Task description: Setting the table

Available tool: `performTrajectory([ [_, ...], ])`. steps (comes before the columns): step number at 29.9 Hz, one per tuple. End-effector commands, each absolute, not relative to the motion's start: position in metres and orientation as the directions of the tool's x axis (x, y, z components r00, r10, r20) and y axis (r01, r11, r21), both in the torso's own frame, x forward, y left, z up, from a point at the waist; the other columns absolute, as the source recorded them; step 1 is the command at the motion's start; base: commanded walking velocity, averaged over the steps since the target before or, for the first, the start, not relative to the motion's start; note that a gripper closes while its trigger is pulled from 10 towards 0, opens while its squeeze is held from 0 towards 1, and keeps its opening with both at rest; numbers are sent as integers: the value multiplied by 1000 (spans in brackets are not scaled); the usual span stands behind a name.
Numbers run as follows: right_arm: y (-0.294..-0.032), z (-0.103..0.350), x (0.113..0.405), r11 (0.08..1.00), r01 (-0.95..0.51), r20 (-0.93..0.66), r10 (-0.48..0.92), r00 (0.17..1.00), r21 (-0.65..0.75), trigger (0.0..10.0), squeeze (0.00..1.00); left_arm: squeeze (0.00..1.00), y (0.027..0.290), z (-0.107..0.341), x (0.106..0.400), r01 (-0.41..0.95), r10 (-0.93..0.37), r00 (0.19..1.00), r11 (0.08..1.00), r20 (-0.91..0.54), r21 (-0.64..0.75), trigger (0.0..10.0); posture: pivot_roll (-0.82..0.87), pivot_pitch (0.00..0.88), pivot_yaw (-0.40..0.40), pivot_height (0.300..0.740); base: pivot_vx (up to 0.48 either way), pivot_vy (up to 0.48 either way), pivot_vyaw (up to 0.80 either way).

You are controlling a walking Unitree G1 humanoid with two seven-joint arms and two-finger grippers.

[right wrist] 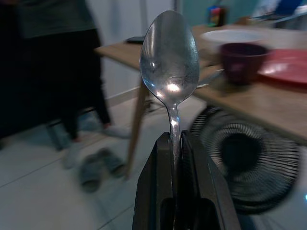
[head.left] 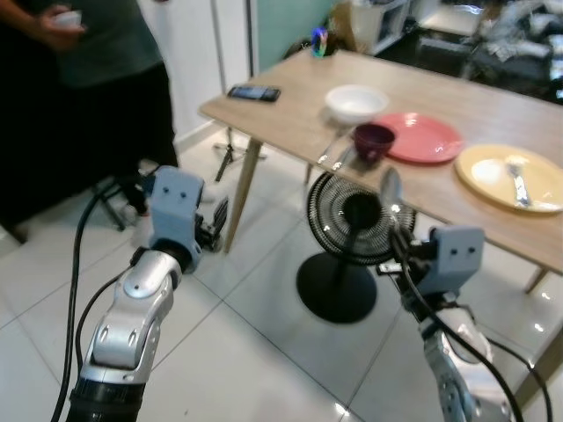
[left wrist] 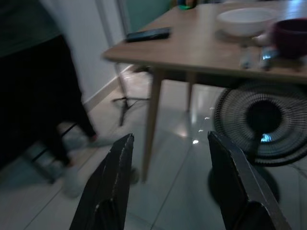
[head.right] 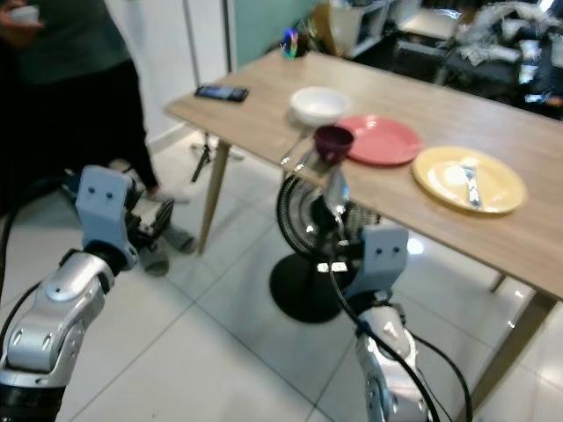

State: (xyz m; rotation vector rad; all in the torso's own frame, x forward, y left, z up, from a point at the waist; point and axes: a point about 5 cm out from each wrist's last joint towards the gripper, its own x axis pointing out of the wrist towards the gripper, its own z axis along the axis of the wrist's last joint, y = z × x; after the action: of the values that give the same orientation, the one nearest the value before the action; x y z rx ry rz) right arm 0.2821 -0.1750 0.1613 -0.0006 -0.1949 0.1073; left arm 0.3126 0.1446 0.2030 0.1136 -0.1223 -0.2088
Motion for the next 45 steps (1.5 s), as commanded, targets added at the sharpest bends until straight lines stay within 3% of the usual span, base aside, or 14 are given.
performTrajectory([
  [1,-177,159,281,995,-101,184,101,978,-11,10000,0,0,144,199,312,199,-211,974,971,83,129,10000,-45,0,81,740,0,0,769],
  [10,-175,154,279,993,-117,168,118,979,-13,10000,0,0,148,189,308,200,-212,976,963,51,180,10000,-43,0,77,740,0,0,769],
  [15,-175,128,273,995,-100,86,98,991,20,10000,0,0,147,149,297,296,-283,955,907,-86,301,10000,-37,0,71,740,0,0,769],
  [21,-174,93,260,995,-91,-32,92,995,37,10000,0,0,142,124,288,355,-320,933,893,-166,276,10000,-39,0,78,740,0,0,769],
  [26,-167,46,232,990,-126,-207,135,969,56,10000,0,0,143,83,271,387,-323,902,900,-287,203,10000,-51,0,94,740,0,0,769],
  [32,-177,12,211,986,-116,-347,151,926,120,10000,0,0,150,39,251,391,-312,855,912,-415,120,10000,-48,0,95,740,0,0,769],
  [45,-173,4,214,986,-126,-341,158,927,114,10000,0,0,151,35,249,399,-325,848,912,-419,99,10000,-36,0,124,740,0,0,769],
])
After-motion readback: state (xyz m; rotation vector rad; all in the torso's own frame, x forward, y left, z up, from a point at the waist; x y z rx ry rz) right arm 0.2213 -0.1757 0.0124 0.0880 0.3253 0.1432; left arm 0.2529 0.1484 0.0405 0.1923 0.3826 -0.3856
